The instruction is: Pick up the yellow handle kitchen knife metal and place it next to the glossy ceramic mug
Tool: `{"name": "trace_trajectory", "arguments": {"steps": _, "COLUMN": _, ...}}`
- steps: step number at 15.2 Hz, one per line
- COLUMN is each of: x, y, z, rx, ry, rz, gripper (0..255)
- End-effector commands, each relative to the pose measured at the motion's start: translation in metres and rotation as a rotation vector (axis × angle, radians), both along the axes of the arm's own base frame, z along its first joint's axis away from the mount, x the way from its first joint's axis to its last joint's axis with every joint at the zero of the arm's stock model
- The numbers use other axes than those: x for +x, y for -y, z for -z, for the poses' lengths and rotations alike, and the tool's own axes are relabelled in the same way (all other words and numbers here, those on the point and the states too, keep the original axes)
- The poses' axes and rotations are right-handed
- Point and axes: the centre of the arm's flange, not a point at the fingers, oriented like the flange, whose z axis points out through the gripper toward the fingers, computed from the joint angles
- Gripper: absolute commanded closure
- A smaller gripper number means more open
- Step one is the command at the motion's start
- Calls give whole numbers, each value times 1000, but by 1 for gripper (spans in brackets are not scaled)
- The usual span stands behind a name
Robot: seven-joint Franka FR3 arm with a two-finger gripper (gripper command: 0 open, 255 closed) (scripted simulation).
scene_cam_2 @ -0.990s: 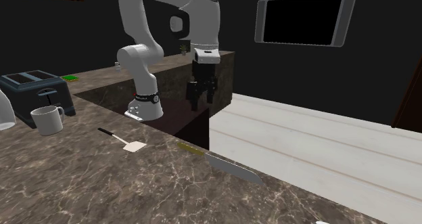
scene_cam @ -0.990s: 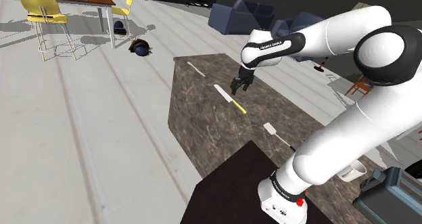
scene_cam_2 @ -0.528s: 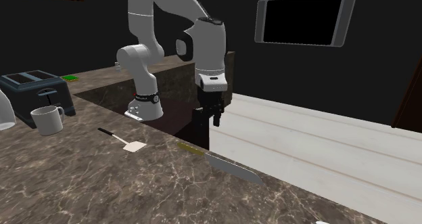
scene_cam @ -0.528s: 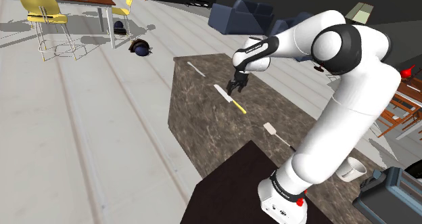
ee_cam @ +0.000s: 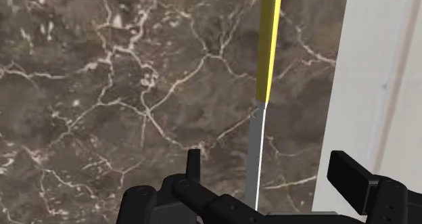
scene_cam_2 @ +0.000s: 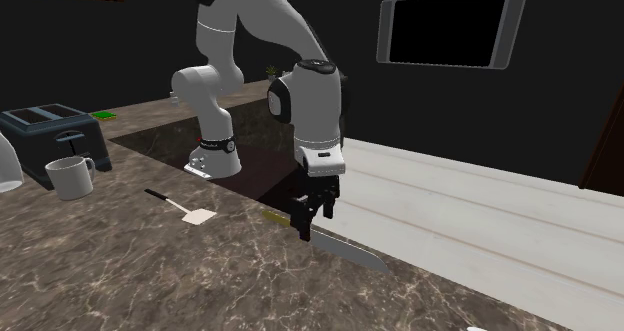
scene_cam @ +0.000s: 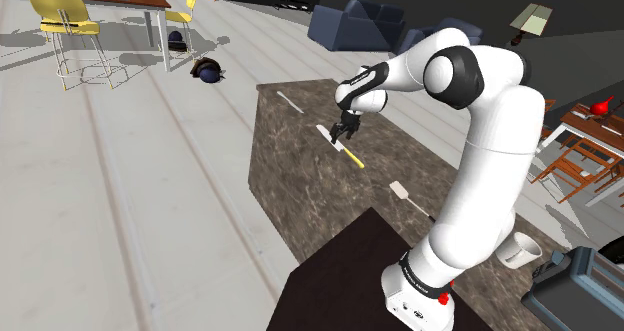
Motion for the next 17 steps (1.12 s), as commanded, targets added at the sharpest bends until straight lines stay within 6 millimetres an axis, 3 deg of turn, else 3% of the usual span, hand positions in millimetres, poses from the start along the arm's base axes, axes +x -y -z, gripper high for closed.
{"name": "trace_trajectory", "arguments": {"steps": 1, "x": 1, "y": 1, "z": 10, "rx": 0, "ry": 1, "rz": 0, "gripper": 0}}
{"name": "trace_trajectory", "arguments": {"steps": 4, "x": 1, "y": 1, "z": 29, "rx": 0, "ry": 1, "rz": 0, "gripper": 0}}
{"name": "trace_trajectory", "arguments": {"steps": 12, "x": 1, "y": 1, "z": 29, "rx": 0, "ry": 1, "rz": 0, "gripper": 0}}
{"name": "trace_trajectory", "arguments": {"steps": 13, "x": 1, "y": 1, "z": 29, "rx": 0, "ry": 1, "rz": 0, "gripper": 255}}
{"name": "trace_trajectory", "arguments": {"steps": 17, "x": 1, "y": 1, "z": 29, "rx": 0, "ry": 1, "rz": 0, "gripper": 255}}
